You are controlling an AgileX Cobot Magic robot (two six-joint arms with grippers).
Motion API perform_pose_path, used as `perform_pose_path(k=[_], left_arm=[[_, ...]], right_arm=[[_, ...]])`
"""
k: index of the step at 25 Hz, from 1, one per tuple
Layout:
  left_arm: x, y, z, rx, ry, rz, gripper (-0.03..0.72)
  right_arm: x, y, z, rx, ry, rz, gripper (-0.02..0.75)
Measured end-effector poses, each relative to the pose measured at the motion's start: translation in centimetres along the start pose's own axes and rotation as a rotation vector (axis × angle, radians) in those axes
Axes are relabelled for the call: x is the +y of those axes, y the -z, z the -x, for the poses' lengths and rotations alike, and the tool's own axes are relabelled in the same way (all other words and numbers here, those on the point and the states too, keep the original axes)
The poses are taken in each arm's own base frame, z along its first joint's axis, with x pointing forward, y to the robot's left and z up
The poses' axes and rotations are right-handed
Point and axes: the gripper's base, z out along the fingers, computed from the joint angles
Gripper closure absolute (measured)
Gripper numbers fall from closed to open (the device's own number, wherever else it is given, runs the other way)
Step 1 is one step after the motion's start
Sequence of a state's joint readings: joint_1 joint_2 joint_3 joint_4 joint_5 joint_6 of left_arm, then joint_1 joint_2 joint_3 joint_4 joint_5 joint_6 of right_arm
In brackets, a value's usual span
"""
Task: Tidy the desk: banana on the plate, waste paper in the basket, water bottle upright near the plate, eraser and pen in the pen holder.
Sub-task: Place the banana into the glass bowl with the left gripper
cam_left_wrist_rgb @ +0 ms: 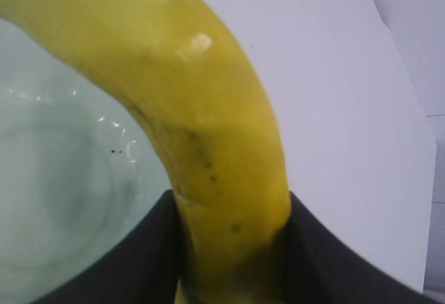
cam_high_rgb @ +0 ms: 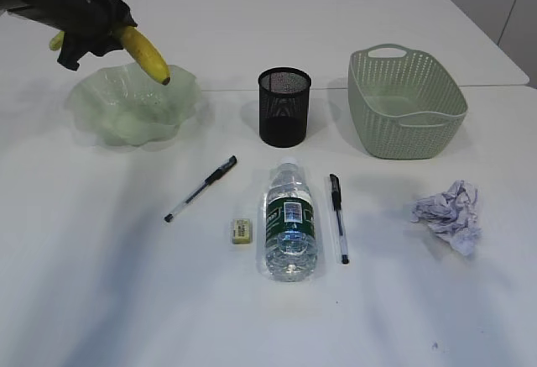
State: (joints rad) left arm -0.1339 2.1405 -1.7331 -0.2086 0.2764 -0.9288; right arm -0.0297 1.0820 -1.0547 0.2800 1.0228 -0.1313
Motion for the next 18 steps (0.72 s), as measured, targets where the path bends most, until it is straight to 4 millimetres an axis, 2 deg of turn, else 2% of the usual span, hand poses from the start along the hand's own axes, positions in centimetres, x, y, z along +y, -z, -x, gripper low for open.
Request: perform_pose_path(k=[5,9,13,18], left_arm=[[1.1,-3.1,0.4,0.006,0.017,0.023,0.407],[2.1,-4.7,0.0,0.017,0.019,0.045,0.407],[3.0,-5.5,-0.3,0.028,0.029,0.064,0.406],[2.8,-5.5,-0.2,0.019,0.039,0.047,0.402]], right_arm=[[0.0,0.0,-0.1,0.011,0.0,0.001,0.214],[0.0,0.0,-0.1,0.011,0.0,0.001,0.215],[0.0,0.0,-0.1,0.011,-0.004,0.002,0.215],[0.1,0.0,-0.1,0.011,-0.006,0.006,0.215]])
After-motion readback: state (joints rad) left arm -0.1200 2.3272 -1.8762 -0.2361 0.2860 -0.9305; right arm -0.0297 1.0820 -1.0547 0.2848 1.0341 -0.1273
